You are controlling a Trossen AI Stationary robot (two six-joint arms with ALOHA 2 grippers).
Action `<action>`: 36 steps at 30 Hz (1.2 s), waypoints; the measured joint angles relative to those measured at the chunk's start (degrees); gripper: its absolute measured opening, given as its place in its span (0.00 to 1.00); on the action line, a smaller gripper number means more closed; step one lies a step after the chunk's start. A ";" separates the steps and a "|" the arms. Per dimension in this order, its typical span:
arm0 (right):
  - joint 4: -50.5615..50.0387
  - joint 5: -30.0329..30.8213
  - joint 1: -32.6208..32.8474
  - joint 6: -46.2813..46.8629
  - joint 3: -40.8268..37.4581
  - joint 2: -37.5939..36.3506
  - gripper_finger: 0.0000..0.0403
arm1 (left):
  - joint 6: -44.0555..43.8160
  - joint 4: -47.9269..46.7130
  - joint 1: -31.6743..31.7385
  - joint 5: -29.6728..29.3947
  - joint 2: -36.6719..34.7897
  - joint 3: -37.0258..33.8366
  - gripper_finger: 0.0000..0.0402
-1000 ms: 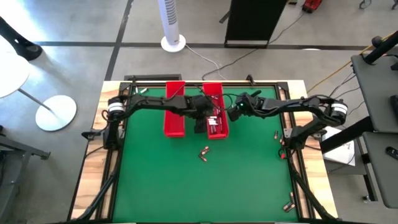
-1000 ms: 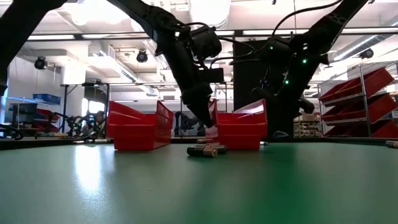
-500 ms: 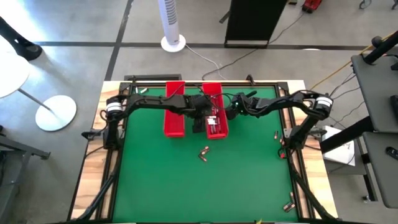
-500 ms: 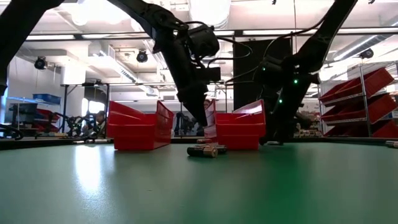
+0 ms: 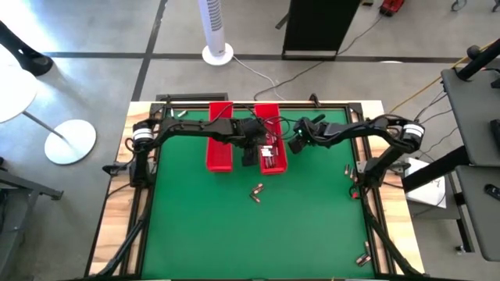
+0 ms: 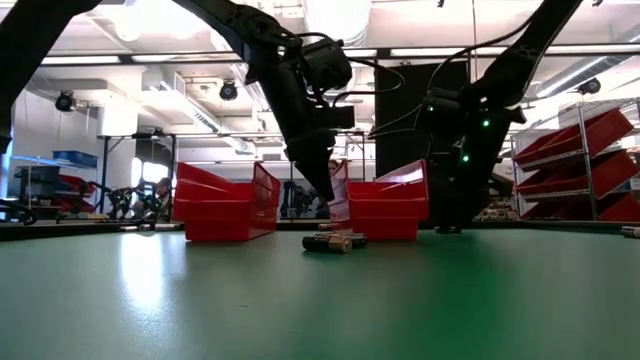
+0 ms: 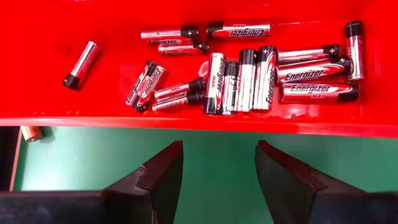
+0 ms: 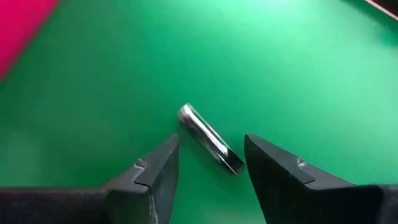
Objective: Sort batteries
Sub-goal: Put the silver battery into the right red bin
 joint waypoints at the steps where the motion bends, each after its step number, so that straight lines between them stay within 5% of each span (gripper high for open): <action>1: -0.60 -0.26 0.00 -0.79 0.00 -0.67 0.43 | -0.11 0.06 0.00 0.00 0.00 0.00 0.45; 30: -1.09 -6.88 -0.19 -10.88 0.06 -1.40 0.17 | 0.15 5.50 0.20 -0.13 0.63 -0.37 0.45; 36: -1.70 -7.58 -0.07 -11.74 -0.07 -4.23 0.25 | 0.43 5.50 0.33 -0.15 0.63 -0.37 0.45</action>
